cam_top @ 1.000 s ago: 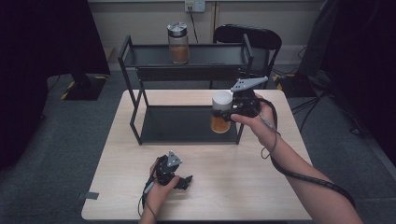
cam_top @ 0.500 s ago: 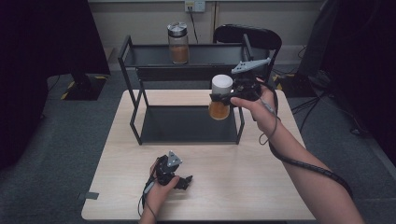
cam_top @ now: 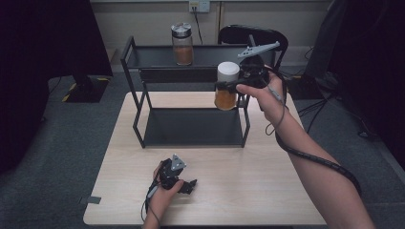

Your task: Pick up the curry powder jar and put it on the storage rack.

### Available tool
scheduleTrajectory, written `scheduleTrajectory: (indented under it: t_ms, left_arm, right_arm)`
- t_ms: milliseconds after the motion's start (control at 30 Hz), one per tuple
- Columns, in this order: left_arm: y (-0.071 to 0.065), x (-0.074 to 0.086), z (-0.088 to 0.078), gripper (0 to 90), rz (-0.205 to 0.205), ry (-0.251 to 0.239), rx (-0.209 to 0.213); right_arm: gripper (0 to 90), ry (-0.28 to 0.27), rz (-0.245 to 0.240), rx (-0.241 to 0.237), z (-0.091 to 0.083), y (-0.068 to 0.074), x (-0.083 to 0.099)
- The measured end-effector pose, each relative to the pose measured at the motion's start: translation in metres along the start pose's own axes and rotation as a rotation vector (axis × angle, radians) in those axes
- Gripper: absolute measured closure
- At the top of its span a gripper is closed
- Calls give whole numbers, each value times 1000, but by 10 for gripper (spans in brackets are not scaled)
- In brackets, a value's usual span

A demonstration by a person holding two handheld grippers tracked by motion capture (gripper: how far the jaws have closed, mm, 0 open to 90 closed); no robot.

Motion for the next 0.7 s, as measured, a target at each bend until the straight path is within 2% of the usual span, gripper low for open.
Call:
scheduleTrajectory:
  t_ms: [433,700]
  left_arm:
    - [0,0,0,0,1,1,0]
    - [0,0,0,0,1,0,0]
  right_arm:
    - [350,-2,-16,8,-11,6,-37]
    - [350,-15,-1,6,-16,5,-55]
Point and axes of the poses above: each handheld gripper's, and its own axes: z roughly forward along the jaws, x roughly out of its underside, y roughly to its left, the point moved 1 cm from there along z, roughly forward along the jaws, and after that the axes turned 1 degree about -z, right-handed, at the moved point
